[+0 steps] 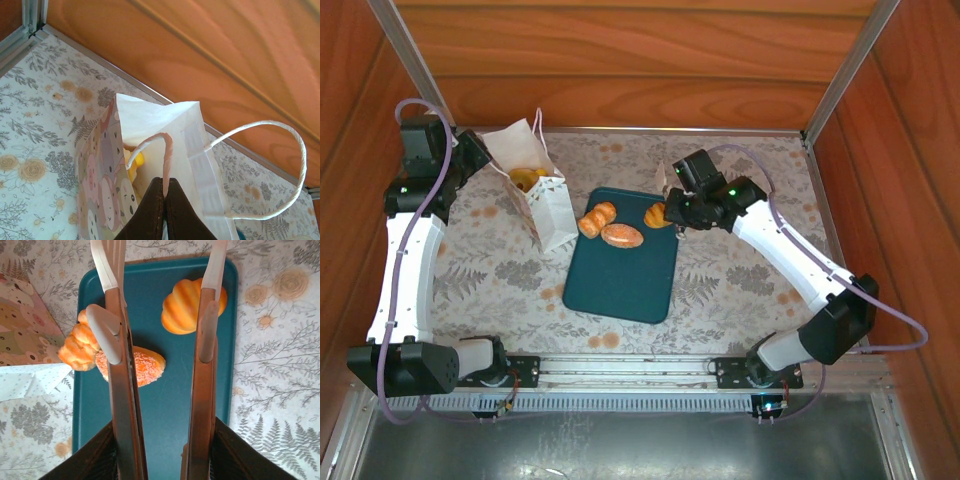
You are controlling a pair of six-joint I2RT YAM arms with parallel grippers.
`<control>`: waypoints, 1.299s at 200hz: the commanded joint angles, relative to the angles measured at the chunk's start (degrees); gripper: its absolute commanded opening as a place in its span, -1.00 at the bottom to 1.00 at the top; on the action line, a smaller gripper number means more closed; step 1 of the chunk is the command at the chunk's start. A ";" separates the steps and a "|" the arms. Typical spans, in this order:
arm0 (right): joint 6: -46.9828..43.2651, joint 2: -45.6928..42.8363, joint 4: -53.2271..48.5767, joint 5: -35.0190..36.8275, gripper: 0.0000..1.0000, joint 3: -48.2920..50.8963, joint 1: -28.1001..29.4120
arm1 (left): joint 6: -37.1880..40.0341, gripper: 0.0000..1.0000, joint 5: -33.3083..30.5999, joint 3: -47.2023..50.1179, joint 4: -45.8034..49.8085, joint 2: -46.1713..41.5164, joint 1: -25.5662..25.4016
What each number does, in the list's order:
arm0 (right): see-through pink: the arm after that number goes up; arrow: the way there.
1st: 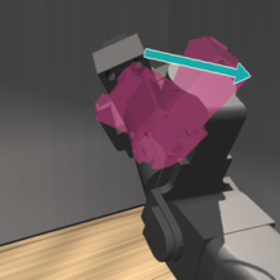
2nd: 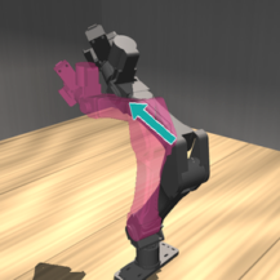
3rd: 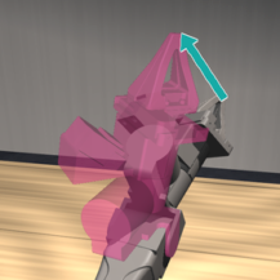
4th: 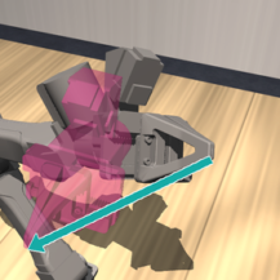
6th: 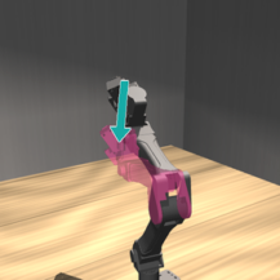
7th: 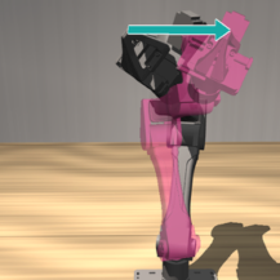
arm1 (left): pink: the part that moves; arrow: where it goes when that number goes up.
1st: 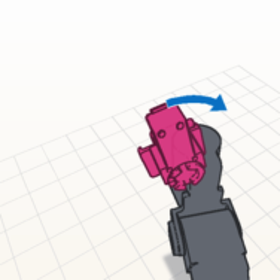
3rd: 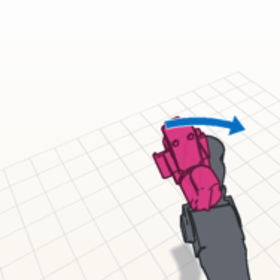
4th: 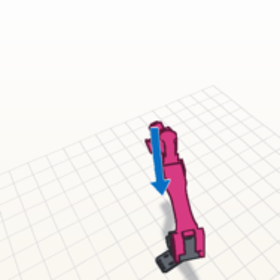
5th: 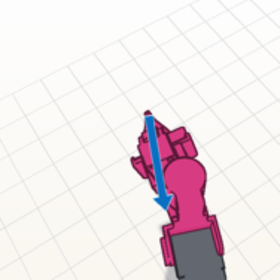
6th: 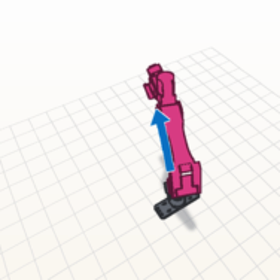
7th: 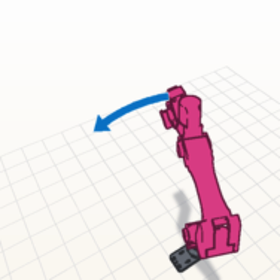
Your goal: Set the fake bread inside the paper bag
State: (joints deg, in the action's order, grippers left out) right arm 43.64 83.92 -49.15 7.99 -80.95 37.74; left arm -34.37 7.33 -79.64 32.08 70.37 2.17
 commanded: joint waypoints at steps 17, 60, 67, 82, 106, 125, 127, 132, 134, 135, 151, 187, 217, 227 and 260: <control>3.73 1.73 2.72 -4.87 -0.03 2.14 -1.19 | -0.08 -1.00 0.00 -0.51 -1.04 -0.58 -0.43; 4.53 3.09 3.61 -5.70 -0.01 3.93 -1.55 | -0.08 -1.00 0.11 -0.46 -1.05 -0.32 -0.43; 4.68 3.32 3.66 -5.74 0.00 4.05 -1.57 | -0.08 -1.00 0.15 -0.52 -1.03 -0.32 -0.43; 4.66 3.94 3.76 -5.83 0.02 4.28 -1.53 | -0.09 -1.00 0.22 -0.51 -1.05 -0.14 -0.47; 4.70 4.91 4.13 -5.92 0.02 4.42 -1.66 | -0.15 -1.00 0.30 -0.34 -1.05 -0.10 -0.45; 4.54 5.93 4.43 -6.23 0.02 4.32 -1.62 | -0.08 -1.00 0.23 -0.31 -1.05 -0.13 -0.46; 4.53 5.98 4.46 -6.28 0.02 4.31 -1.72 | -0.08 -1.00 0.18 -0.25 -1.05 -0.10 -0.47; 4.53 6.32 4.51 -6.24 0.02 4.31 -1.70 | -0.09 -1.00 0.22 -0.26 -1.05 -0.10 -0.50; 4.62 6.33 4.50 -6.28 0.02 4.31 -1.75 | -0.09 -1.00 0.22 -0.32 -1.05 -0.07 -0.48; 4.57 6.38 4.50 -6.26 0.02 4.31 -1.72 | -0.08 -1.00 0.23 -0.29 -1.09 -0.15 -0.45; 4.53 7.20 4.66 -6.40 0.02 4.17 -1.71 | -0.01 -1.00 0.13 -0.29 -1.06 -0.11 -0.46; 4.37 9.18 4.65 -6.42 0.01 4.17 -1.81 | -0.02 -1.00 0.13 -0.34 -1.05 -0.14 -0.43; 4.18 10.57 4.56 -6.49 -0.01 4.31 -1.94 | -0.08 -1.00 0.02 -0.12 -1.04 -0.23 -0.43; 4.01 10.84 4.54 -6.49 -0.01 4.22 -1.98 | -0.08 -1.00 0.06 -0.09 -1.03 -0.23 -0.47; 3.56 13.00 4.67 -6.75 -0.03 4.12 -2.11 | -0.08 -1.00 0.12 0.12 -1.02 -0.24 -0.44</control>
State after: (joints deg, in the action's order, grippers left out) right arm 47.44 95.11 -45.19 1.83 -76.84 36.27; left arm -34.37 7.35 -79.64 32.10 70.37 2.17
